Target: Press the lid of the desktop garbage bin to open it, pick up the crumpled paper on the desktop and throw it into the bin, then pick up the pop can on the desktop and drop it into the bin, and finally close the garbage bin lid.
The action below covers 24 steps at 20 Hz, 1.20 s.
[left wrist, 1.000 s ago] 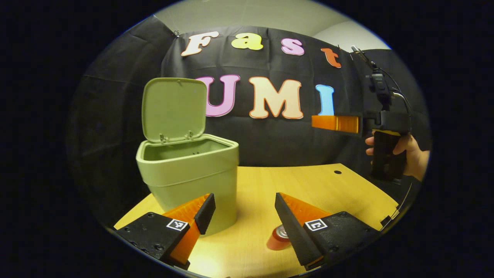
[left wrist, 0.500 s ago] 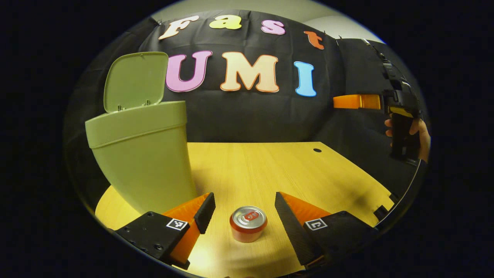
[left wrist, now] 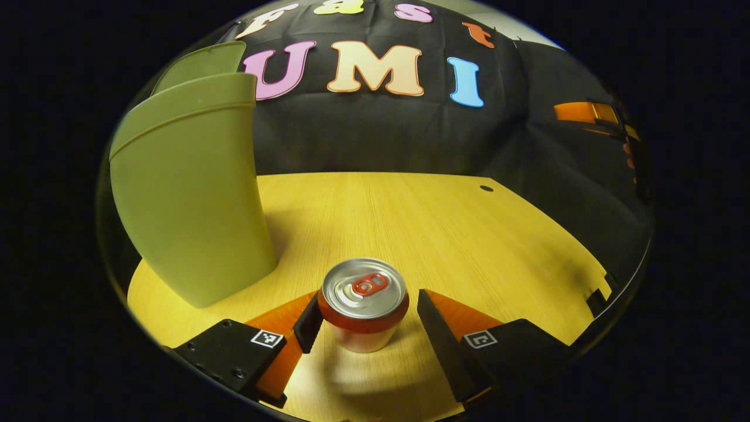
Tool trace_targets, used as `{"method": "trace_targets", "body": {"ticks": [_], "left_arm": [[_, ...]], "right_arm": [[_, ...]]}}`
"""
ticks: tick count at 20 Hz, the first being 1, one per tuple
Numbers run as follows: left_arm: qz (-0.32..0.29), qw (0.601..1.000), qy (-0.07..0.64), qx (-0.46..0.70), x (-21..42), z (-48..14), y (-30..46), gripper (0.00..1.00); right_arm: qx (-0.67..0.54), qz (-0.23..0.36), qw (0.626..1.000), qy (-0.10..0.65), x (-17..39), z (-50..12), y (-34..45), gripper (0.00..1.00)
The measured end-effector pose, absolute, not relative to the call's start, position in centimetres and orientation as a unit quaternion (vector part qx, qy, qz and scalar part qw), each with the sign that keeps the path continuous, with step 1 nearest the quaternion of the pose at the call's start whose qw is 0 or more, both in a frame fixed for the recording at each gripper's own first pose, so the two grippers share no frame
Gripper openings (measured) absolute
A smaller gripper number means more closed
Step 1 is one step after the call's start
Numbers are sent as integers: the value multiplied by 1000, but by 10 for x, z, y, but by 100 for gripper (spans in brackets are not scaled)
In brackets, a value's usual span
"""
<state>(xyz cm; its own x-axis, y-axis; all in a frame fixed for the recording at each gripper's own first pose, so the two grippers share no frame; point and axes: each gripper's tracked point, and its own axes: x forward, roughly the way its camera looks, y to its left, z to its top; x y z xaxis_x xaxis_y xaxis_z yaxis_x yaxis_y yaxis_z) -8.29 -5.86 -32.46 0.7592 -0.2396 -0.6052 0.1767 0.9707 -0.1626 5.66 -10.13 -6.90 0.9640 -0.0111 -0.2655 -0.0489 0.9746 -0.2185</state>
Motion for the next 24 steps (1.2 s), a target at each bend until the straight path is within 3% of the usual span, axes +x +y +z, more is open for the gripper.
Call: {"method": "trace_targets", "body": {"ticks": [5,6,9,24], "left_arm": [[-101,932,346,-35,-83,-351,-55,95],[-98,934,342,-32,-81,-350,-51,83],[-92,937,337,-28,-73,-337,-46,79],[-95,987,128,-26,70,-110,-30,78]], "right_arm": [[-132,8,981,142,50,-76,-106,99],[-132,10,981,145,49,-79,-105,99],[-124,17,980,156,45,-92,-98,99],[-87,60,976,190,27,-138,-63,99]]}}
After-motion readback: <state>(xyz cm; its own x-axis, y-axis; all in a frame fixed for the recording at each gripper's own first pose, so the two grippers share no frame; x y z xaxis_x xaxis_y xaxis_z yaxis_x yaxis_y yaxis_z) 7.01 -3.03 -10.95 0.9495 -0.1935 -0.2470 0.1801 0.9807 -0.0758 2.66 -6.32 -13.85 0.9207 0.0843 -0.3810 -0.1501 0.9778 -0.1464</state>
